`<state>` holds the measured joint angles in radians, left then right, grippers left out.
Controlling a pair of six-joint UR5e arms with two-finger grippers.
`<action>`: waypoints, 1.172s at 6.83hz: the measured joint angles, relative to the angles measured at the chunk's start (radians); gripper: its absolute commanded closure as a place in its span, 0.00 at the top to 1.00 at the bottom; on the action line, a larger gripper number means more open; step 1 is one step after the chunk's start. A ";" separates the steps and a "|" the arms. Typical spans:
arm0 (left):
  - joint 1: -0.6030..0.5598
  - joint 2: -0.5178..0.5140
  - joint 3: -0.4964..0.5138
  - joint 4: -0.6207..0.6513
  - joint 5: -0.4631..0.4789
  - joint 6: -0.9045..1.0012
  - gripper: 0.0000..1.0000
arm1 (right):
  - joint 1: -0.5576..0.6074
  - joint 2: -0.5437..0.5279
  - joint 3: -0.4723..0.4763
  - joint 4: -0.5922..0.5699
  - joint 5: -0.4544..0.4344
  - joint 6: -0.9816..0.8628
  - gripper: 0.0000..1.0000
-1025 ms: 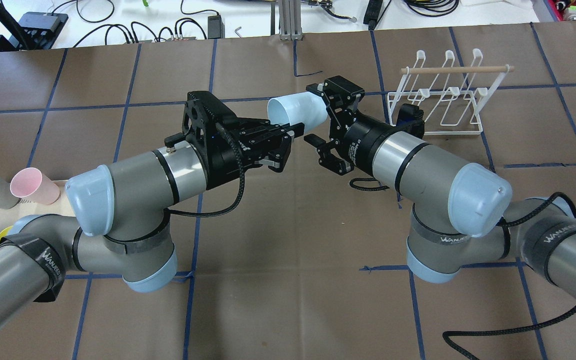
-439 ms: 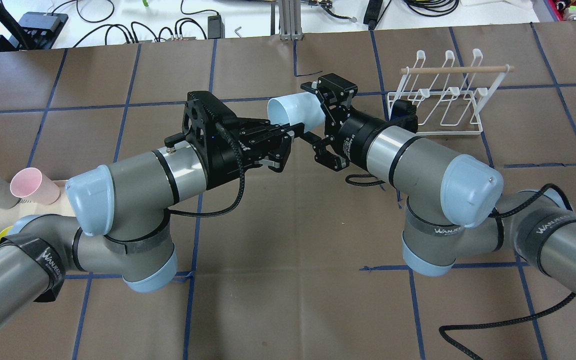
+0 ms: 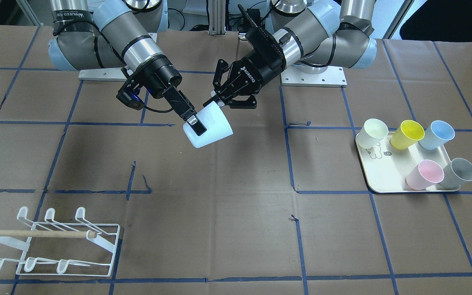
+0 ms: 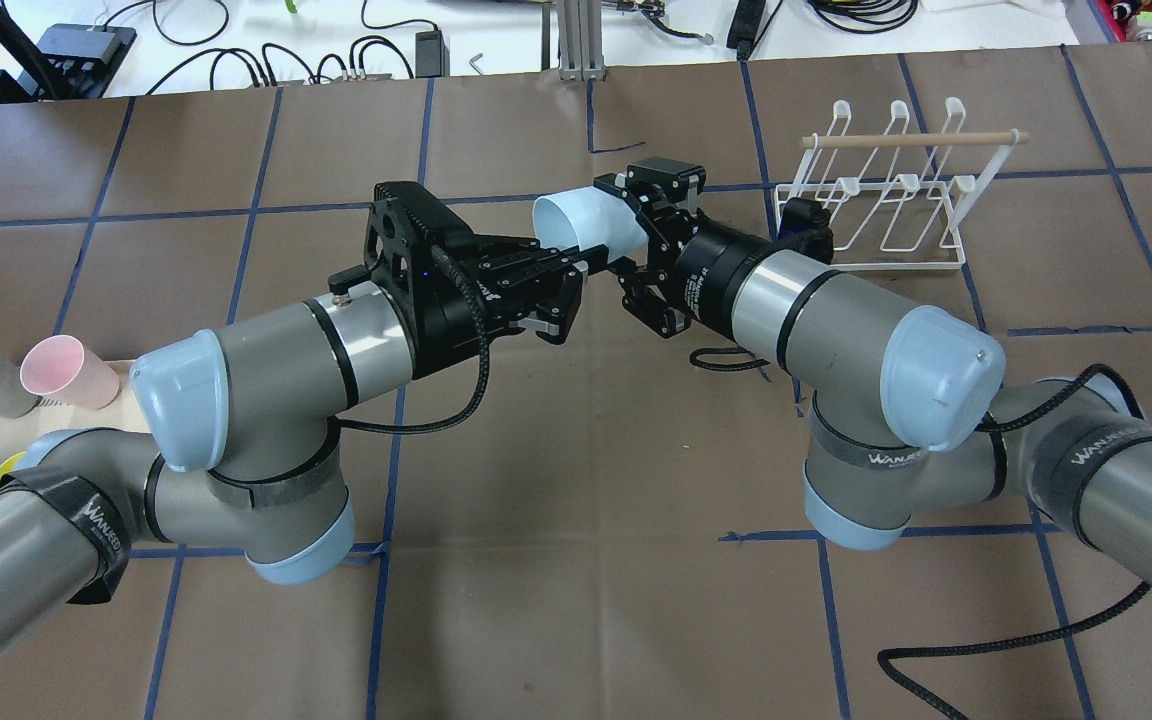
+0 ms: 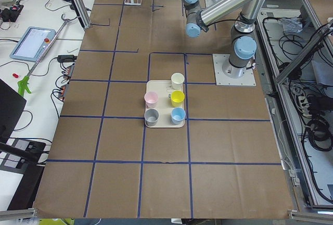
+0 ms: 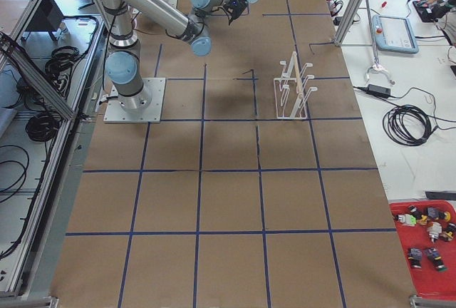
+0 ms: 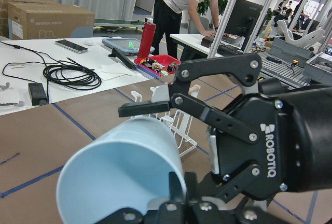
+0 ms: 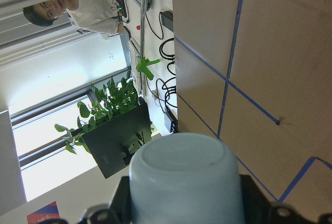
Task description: Transfer IKEA cup to right arm and place on rack
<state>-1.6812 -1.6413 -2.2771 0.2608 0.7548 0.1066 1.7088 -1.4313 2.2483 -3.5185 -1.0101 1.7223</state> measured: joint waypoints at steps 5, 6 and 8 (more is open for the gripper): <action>0.006 0.003 0.016 0.000 0.010 -0.040 0.99 | 0.000 0.000 -0.002 0.000 0.001 0.000 0.37; 0.010 0.003 0.016 0.000 0.010 -0.057 0.99 | 0.000 0.001 -0.003 0.001 0.001 0.000 0.30; 0.048 0.014 0.005 0.000 0.009 -0.066 0.99 | -0.007 0.016 -0.023 -0.001 -0.002 -0.008 0.21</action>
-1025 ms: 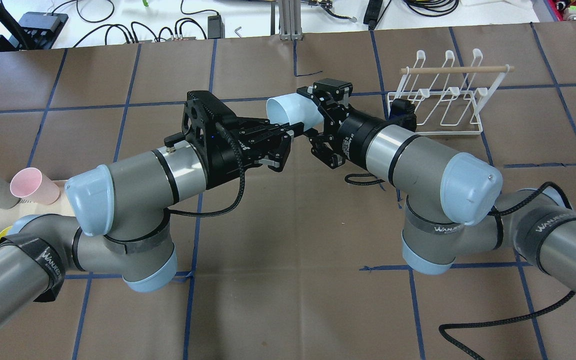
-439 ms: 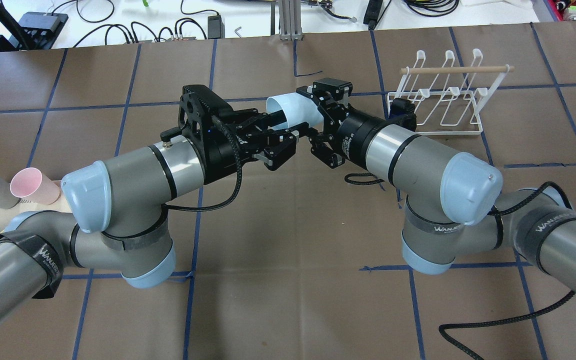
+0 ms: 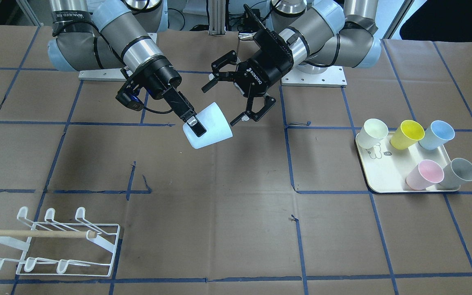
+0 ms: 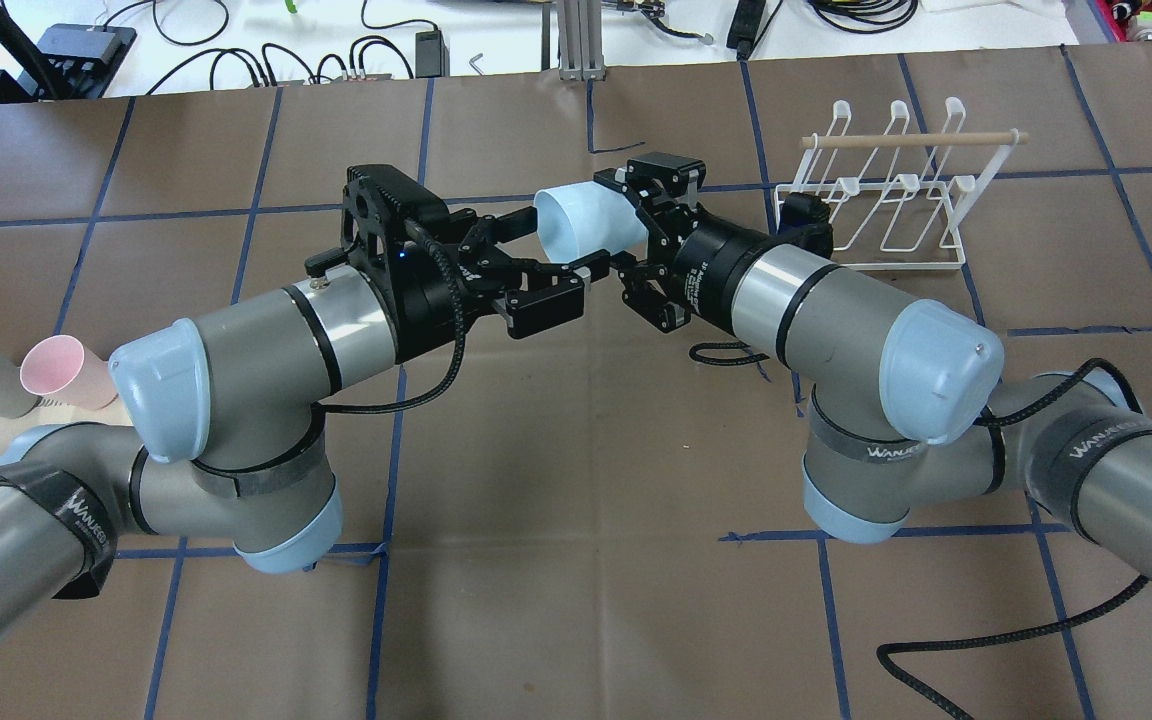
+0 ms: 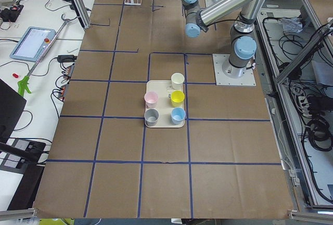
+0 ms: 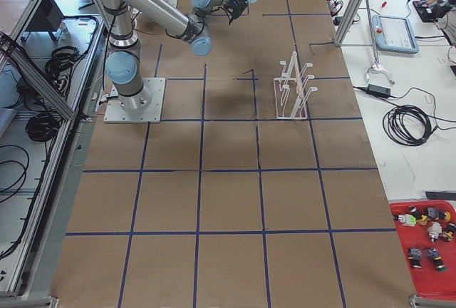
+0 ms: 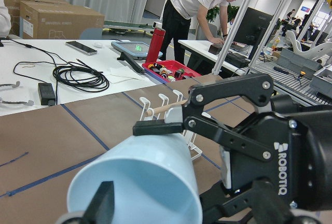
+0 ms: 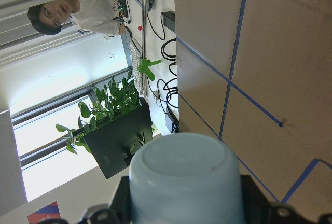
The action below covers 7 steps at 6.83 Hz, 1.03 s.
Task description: Transfer IKEA cup to right arm and place on rack
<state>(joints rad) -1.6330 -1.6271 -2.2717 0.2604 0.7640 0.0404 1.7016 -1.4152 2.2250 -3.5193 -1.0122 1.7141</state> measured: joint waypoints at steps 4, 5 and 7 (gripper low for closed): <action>0.188 0.084 0.004 -0.198 0.096 -0.002 0.99 | -0.107 0.103 -0.179 -0.006 -0.068 -0.415 0.11; 0.191 0.084 0.060 -0.348 0.226 -0.002 0.99 | -0.134 0.132 -0.229 -0.005 -0.135 -0.548 0.11; 0.186 0.077 0.229 -0.775 0.455 -0.010 0.99 | -0.184 0.183 -0.292 -0.008 -0.242 -0.901 0.10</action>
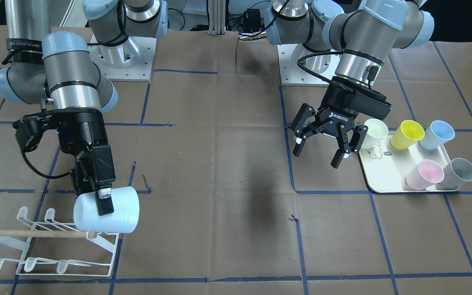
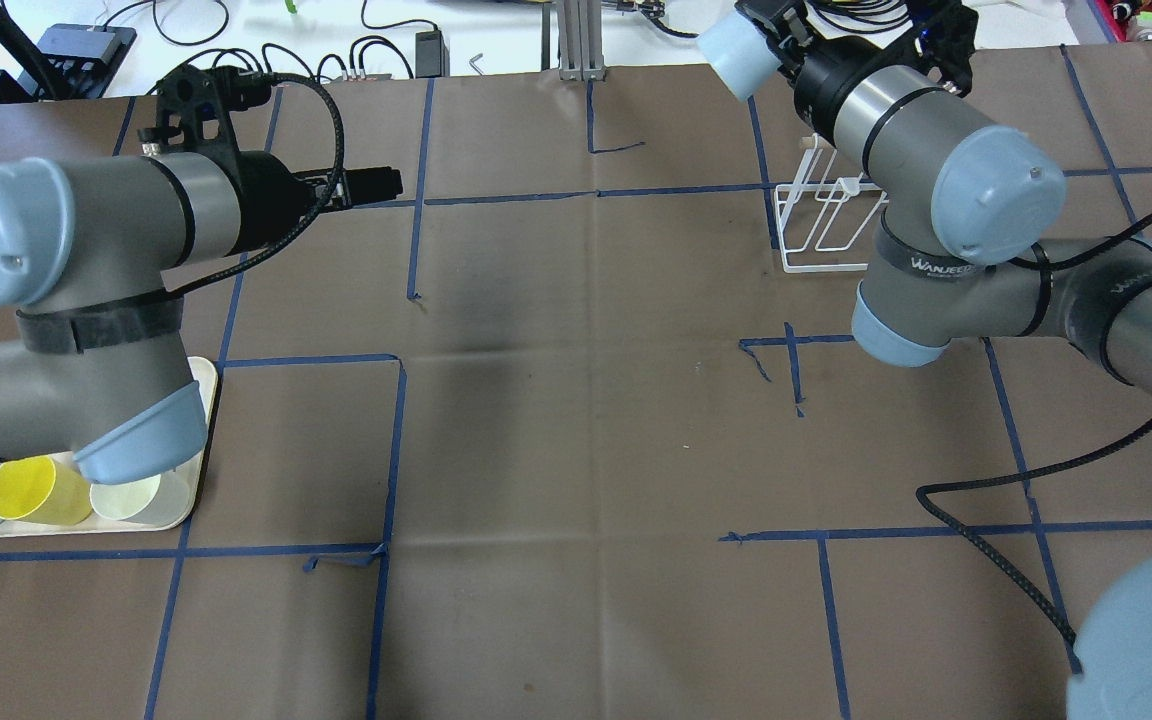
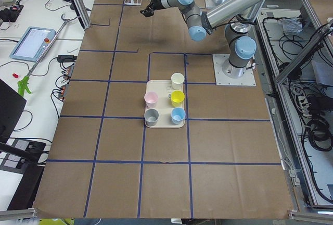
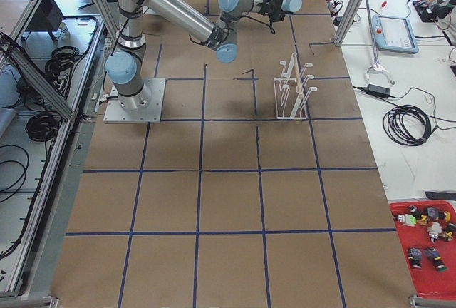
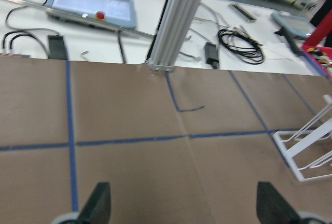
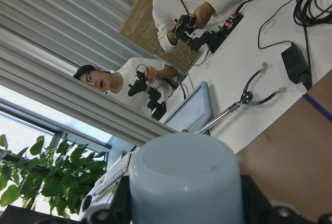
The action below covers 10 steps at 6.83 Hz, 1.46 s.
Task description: Transfer IKEA cup to right arm and place on rack
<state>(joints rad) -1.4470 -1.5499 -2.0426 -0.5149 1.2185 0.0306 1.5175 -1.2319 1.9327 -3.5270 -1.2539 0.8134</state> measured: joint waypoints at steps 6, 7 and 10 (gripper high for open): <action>-0.063 -0.001 0.458 -1.125 0.351 -0.095 1.00 | -0.109 0.236 -0.178 -0.072 -0.123 -0.749 0.10; -0.063 0.002 0.458 -1.138 0.363 -0.095 1.00 | -0.109 0.261 -0.182 -0.079 -0.130 -0.768 0.10; -0.058 0.015 0.445 -1.142 0.369 -0.067 1.00 | -0.101 0.281 -0.175 -0.081 -0.146 -0.769 0.10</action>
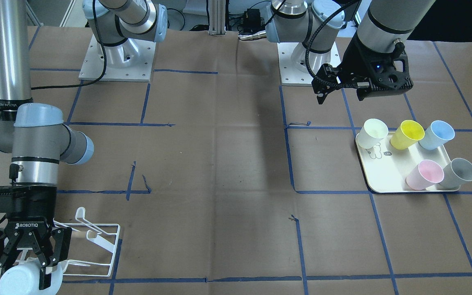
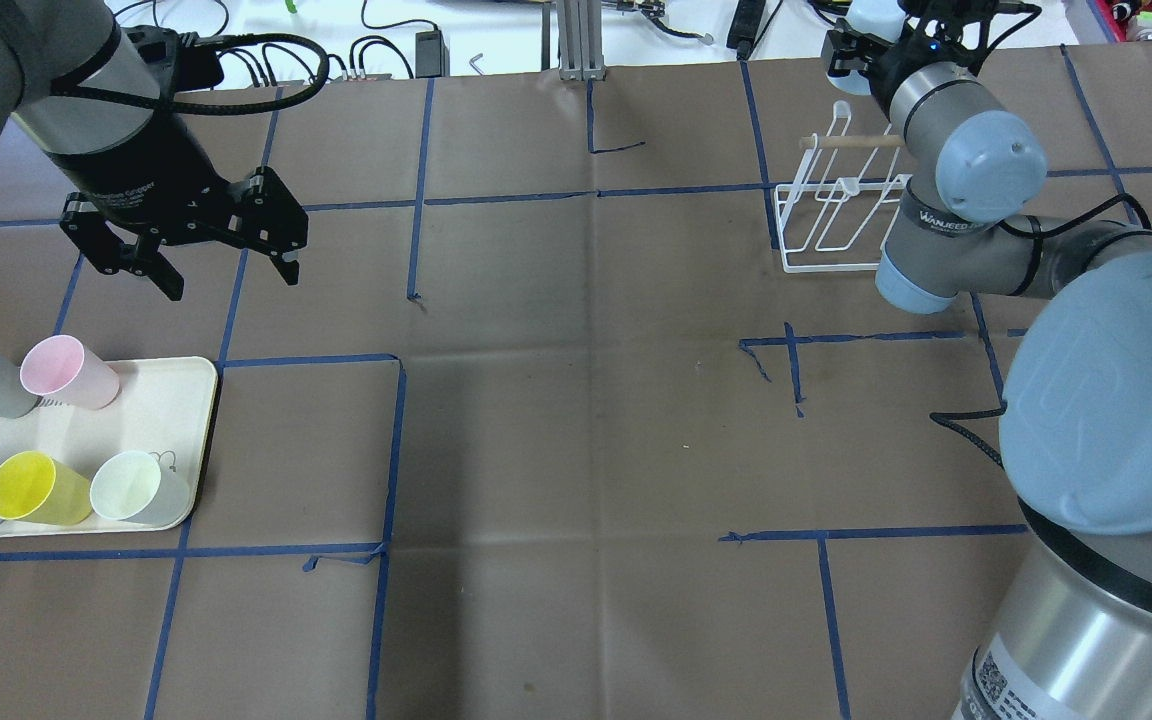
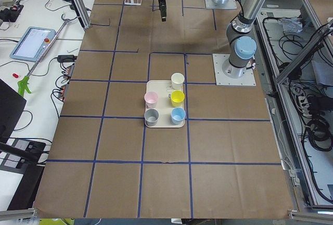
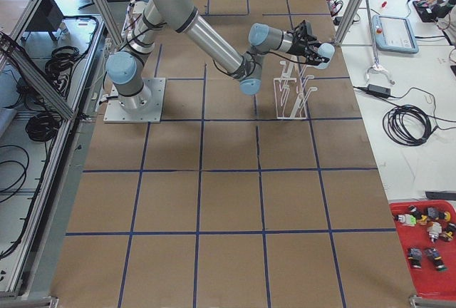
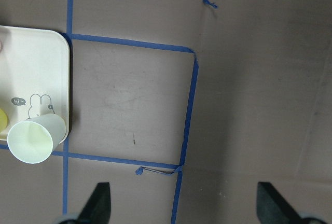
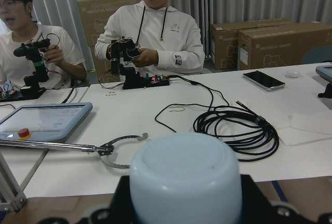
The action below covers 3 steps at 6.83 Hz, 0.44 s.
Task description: Transfer IKEA cup to right arm and place on rack
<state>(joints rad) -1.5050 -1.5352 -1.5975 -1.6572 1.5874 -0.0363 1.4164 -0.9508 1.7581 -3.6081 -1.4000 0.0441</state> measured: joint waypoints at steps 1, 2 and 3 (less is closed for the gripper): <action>0.018 0.013 -0.021 0.001 0.000 0.050 1.00 | 0.008 -0.001 0.008 0.000 -0.006 0.004 0.10; 0.057 0.042 -0.056 0.002 0.000 0.097 1.00 | 0.014 -0.003 0.024 -0.002 -0.009 0.005 0.10; 0.125 0.082 -0.113 0.012 0.000 0.156 0.99 | 0.017 -0.005 0.042 -0.003 -0.009 0.006 0.15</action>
<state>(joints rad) -1.3796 -1.4533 -1.7102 -1.6452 1.5874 0.1192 1.4331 -0.9554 1.8005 -3.6113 -1.4093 0.0502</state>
